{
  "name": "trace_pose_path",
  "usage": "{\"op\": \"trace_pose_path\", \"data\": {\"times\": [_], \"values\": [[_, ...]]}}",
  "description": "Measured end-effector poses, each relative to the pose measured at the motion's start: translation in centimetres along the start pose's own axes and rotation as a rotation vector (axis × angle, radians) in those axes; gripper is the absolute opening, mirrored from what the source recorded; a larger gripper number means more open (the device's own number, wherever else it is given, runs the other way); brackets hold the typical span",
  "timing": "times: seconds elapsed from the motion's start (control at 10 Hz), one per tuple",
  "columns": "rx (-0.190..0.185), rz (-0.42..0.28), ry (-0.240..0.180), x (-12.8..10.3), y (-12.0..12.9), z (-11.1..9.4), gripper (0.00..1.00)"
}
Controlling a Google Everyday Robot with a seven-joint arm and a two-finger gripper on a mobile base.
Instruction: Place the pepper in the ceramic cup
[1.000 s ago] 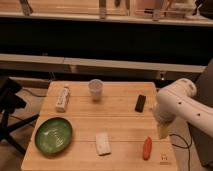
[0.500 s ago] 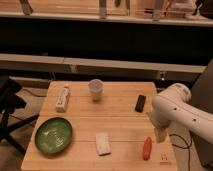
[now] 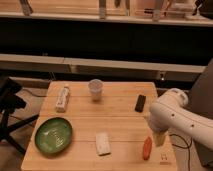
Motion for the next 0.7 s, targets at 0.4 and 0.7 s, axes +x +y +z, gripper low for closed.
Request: {"op": "trace_pose_path", "data": {"times": [0.4, 0.7], "values": [[0.004, -0.027, 0.002, -1.0, 0.8, 1.0, 0.80], [0.009, -0.048, 0.001, -1.6, 1.4, 2.3, 0.80]]}}
